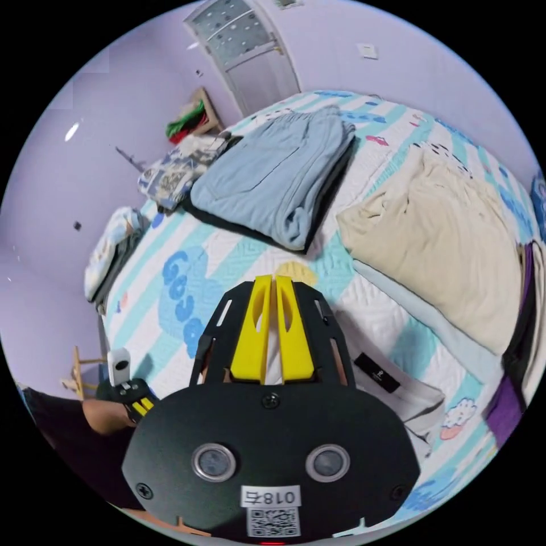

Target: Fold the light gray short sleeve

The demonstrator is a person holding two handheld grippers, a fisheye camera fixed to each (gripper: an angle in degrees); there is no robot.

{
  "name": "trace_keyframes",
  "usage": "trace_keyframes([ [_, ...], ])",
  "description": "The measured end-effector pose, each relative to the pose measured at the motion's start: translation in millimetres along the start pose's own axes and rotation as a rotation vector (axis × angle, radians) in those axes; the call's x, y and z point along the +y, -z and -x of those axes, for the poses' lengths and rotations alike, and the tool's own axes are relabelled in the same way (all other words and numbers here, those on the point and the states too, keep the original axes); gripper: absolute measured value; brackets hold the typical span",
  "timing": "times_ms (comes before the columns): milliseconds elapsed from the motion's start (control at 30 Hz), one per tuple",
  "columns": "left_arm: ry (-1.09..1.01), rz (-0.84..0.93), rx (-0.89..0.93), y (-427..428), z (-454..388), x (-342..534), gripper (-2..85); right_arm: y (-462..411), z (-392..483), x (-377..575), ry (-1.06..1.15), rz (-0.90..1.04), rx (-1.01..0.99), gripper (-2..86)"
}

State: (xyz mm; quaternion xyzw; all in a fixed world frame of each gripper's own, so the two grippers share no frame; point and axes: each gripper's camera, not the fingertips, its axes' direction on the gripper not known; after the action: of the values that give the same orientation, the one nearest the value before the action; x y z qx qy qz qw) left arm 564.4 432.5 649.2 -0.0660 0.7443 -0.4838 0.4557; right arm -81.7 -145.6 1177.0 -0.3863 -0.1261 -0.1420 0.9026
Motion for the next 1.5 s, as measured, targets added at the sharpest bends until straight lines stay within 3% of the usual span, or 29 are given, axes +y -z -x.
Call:
trace_keyframes([
  [200,0.006,-0.001,0.022,9.2,-2.9,6.3,-1.0,10.8,-40.2,20.6,-0.078,-0.069,-0.063,8.2],
  [267,-0.003,-0.021,0.036,14.9,-7.7,9.1,-1.0,57.3,-44.5,50.6,-0.066,-0.216,-0.062,8.1],
  [400,-0.117,-0.141,0.086,41.0,-33.5,17.2,-1.0,110.5,-51.9,123.9,-0.064,-0.276,0.039,7.6],
  [533,-0.106,-0.112,-0.068,40.7,-45.5,22.1,-0.9,105.0,-51.4,202.1,-0.010,-0.157,0.194,5.9],
  [667,-0.016,-0.087,-0.100,37.7,-42.4,27.5,-0.7,73.6,-82.2,245.9,-0.152,0.019,0.248,6.4],
  [767,-0.064,-0.171,-0.003,57.6,-60.4,43.9,-0.1,115.7,-77.8,289.2,-0.208,-0.227,0.167,5.8],
  [867,-0.113,-0.190,0.025,78.8,-92.0,64.8,0.6,140.7,-64.4,345.0,-0.229,-0.284,0.025,6.6],
  [1067,-0.301,0.130,-0.011,84.2,-193.0,118.6,1.3,130.0,-19.6,482.5,-0.168,-0.119,-0.283,9.3],
  [1233,-0.315,0.441,-0.416,46.9,-232.8,213.9,5.5,100.1,13.5,560.1,-0.192,0.024,-0.212,11.0],
  [1500,-0.194,0.518,-0.634,-15.1,-212.3,281.2,9.5,39.6,20.6,582.8,-0.187,0.216,-0.027,12.0],
])
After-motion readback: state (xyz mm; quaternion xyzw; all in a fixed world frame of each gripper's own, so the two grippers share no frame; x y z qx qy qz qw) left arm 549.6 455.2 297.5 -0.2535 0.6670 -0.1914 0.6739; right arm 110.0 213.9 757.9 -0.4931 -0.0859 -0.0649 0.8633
